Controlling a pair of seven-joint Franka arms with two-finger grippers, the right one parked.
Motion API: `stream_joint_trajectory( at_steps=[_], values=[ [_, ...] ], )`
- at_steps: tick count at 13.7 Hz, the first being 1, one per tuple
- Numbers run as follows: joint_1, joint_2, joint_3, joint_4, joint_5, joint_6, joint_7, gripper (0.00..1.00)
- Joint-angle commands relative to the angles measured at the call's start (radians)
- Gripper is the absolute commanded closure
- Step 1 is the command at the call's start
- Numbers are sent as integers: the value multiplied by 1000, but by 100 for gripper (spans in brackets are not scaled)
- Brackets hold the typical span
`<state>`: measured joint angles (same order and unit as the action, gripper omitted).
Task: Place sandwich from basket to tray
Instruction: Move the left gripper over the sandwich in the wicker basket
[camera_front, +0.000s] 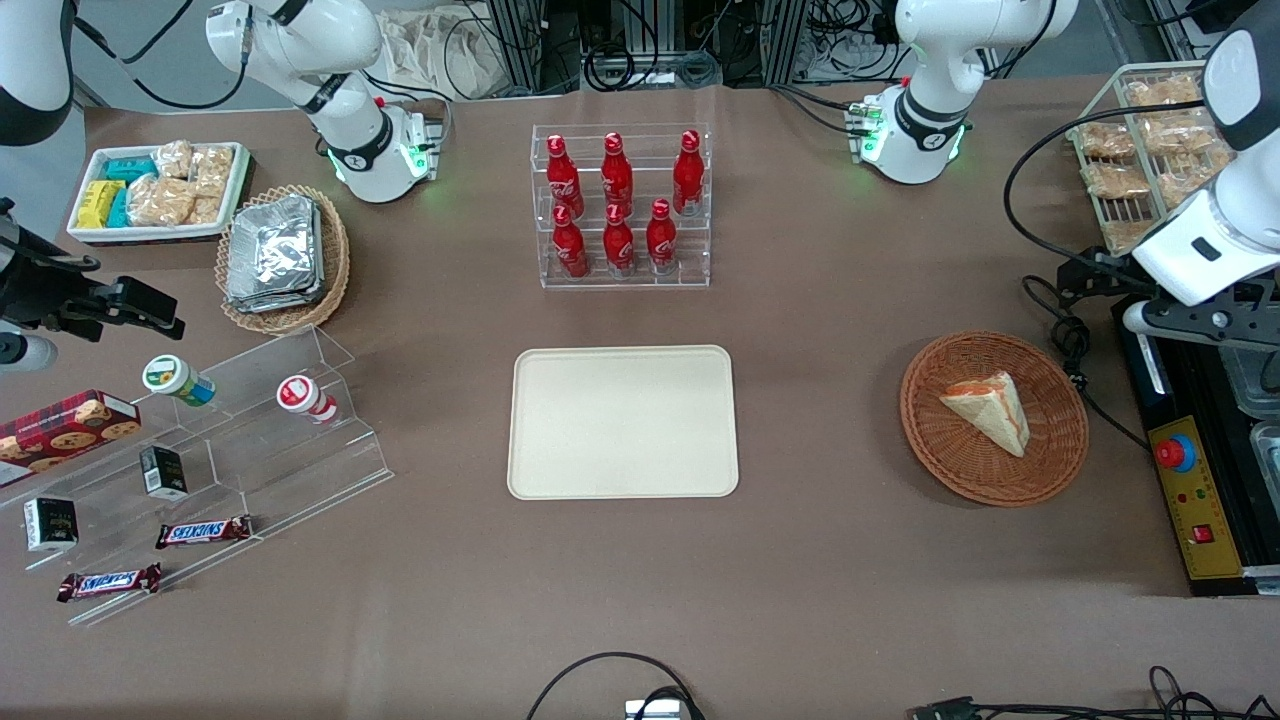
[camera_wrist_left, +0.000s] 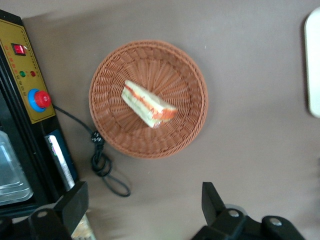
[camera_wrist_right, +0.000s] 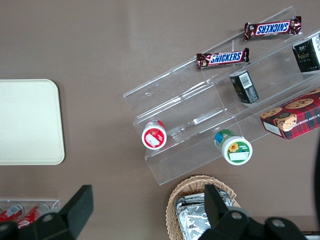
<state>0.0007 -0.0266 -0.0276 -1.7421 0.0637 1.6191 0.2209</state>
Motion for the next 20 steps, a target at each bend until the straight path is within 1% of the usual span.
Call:
stream_joint_trajectory(
  at_steps=[1,3,4,5,6,7,8,9,11,12,13,15,17,18,20],
  values=[
    [8,74,-2,78,16,-42,34,0],
    [8,97,0,168,15,-62,25,0],
    [7,135,0,170,31,-96,14,0],
    [21,145,9,138,15,-94,-47,0],
    [69,157,18,110,-8,-69,-177,0],
    [85,143,18,55,-19,-24,-281,0],
    [90,122,21,-15,-21,57,-351,0],
    [90,111,29,-99,-21,147,-417,0],
    [88,42,40,-285,-25,333,-542,0],
    [88,16,40,-369,-24,428,-642,0],
    [85,22,38,-428,-24,499,-735,0],
    [79,39,37,-487,-27,588,-849,0],
    [74,60,26,-491,-27,617,-995,0],
    [73,82,15,-490,-27,637,-1038,0],
    [71,105,11,-490,-28,640,-1048,0]
  ],
)
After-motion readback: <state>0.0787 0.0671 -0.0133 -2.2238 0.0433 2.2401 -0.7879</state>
